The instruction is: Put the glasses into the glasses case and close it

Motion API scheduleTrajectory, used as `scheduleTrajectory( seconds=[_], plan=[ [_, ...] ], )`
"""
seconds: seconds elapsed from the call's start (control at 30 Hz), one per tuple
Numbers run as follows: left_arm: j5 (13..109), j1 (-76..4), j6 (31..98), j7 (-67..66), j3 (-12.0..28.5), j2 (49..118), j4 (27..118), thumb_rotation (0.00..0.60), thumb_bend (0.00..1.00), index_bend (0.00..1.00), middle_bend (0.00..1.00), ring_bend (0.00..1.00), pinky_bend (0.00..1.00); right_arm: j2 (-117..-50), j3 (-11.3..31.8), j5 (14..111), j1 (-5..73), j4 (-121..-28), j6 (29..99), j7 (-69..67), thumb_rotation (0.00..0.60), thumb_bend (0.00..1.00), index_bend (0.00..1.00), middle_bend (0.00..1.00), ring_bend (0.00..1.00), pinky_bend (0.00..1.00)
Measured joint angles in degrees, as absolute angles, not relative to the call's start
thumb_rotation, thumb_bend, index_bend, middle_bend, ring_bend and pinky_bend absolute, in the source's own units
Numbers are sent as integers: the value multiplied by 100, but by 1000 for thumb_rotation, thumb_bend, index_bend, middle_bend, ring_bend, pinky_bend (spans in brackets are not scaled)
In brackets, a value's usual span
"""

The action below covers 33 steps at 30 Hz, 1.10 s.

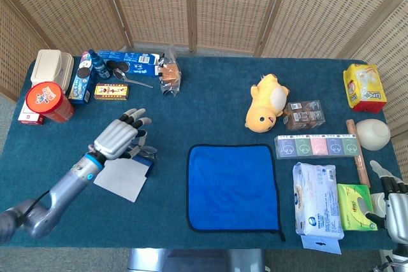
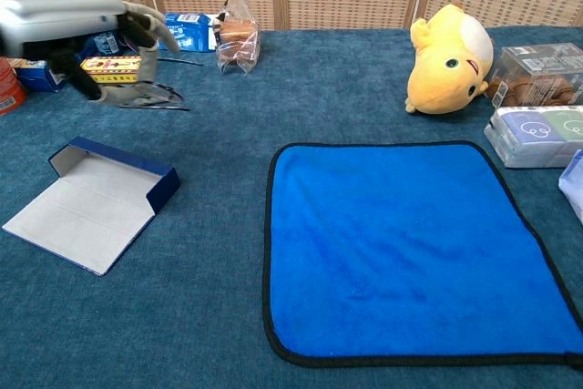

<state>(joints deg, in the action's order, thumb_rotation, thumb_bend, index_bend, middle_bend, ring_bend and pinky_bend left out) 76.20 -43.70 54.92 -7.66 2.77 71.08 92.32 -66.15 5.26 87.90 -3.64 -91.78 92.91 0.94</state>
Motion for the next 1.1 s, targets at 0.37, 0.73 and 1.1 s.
scheduleTrajectory(
  seconds=[0.37,0.73,1.1],
  plan=[
    [7974,-3635,5941,-986,-269,6615,9915,600,397,707,181,0,56,-6652,483,8829,-313,-9184,9271,97,600,271,140,263,315,379],
    [7964,-3474,5829,-1076,-331,7028,9563,600,395,702,181,0,45,-6628,459,8810,-336,-9159,9324,43,600,272,139,263,315,379],
    [7924,-3448,5642,-1085,-267,7389,9148,600,396,693,178,0,45,-6599,433,8784,-386,-9154,9386,10,600,273,139,263,315,379]
  ],
)
